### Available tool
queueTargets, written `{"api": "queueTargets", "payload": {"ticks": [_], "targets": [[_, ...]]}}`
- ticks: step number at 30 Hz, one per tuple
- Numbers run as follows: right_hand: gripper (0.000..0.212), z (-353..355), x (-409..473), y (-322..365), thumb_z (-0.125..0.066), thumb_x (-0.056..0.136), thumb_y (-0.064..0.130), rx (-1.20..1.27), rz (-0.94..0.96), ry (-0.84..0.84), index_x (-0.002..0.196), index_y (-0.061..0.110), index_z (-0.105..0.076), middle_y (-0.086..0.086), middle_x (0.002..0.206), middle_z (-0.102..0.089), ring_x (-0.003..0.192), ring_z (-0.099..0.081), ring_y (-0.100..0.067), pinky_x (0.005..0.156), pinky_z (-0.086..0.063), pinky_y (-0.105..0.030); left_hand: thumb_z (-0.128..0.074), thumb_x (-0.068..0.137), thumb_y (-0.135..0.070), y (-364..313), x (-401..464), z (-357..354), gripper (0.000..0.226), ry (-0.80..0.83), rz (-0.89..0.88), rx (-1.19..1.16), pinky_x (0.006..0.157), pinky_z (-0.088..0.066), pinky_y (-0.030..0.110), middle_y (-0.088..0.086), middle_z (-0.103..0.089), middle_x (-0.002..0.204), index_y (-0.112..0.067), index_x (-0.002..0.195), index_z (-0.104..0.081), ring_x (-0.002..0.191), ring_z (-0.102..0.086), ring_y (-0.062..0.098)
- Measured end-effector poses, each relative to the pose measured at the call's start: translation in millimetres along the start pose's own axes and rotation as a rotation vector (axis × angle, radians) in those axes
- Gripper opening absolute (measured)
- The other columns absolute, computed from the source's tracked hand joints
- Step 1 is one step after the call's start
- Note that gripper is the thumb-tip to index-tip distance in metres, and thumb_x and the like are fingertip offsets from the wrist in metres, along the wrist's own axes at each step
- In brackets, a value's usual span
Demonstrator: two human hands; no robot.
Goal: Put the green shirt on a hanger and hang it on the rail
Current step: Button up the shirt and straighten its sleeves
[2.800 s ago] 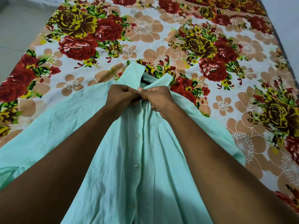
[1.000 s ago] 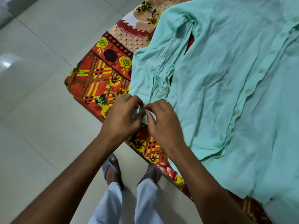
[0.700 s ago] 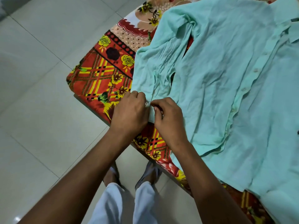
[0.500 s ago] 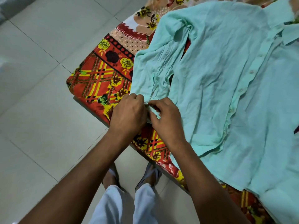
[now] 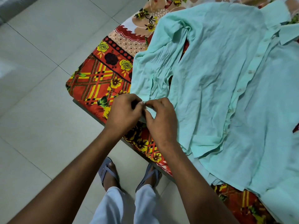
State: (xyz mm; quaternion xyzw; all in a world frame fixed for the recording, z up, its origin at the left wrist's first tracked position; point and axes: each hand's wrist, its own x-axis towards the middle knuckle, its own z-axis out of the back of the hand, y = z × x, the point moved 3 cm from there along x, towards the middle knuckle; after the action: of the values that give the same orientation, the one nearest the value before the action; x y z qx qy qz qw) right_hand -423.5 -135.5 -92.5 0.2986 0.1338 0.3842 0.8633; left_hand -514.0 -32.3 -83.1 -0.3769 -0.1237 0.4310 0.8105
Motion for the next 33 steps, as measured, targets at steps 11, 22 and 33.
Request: {"api": "queueTargets", "payload": {"ticks": [11, 22, 33], "targets": [[0.015, 1.4, 4.6, 5.2, -0.069, 0.095, 0.029, -0.057, -0.044, -0.043, 0.107, 0.022, -0.075, 0.003, 0.103, -0.061, 0.096, -0.061, -0.017, 0.075, -0.057, -0.038, -0.066, 0.097, -0.021, 6.3, 3.1, 6.9, 0.016, 0.064, 0.26, -0.319, 0.063, -0.049, 0.024, 0.006, -0.074, 0.082, -0.01, 0.092, -0.076, 0.072, -0.066, 0.013], [0.034, 6.3, -14.5, -1.6, -0.072, 0.092, 0.034, -0.185, 0.08, 0.033, 0.123, 0.019, -0.068, -0.001, 0.112, -0.058, 0.105, -0.054, -0.019, 0.084, -0.054, -0.037, -0.064, 0.099, -0.023, 8.1, -1.7, 7.9, 0.015, 0.068, 0.291, -0.373, 0.064, -0.049, 0.019, 0.001, -0.074, 0.086, -0.014, 0.096, -0.075, 0.077, -0.067, 0.009], [0.021, 3.4, -6.2, 2.2, -0.06, 0.097, 0.025, -0.165, 0.033, -0.017, 0.115, 0.024, -0.072, 0.004, 0.1, -0.065, 0.092, -0.061, -0.015, 0.078, -0.049, -0.033, -0.073, 0.093, -0.022, 7.0, -8.1, 5.1, 0.01, 0.041, 0.172, -0.273, 0.066, -0.056, 0.026, -0.002, -0.074, 0.087, -0.013, 0.091, -0.078, 0.08, -0.07, 0.011]]}}
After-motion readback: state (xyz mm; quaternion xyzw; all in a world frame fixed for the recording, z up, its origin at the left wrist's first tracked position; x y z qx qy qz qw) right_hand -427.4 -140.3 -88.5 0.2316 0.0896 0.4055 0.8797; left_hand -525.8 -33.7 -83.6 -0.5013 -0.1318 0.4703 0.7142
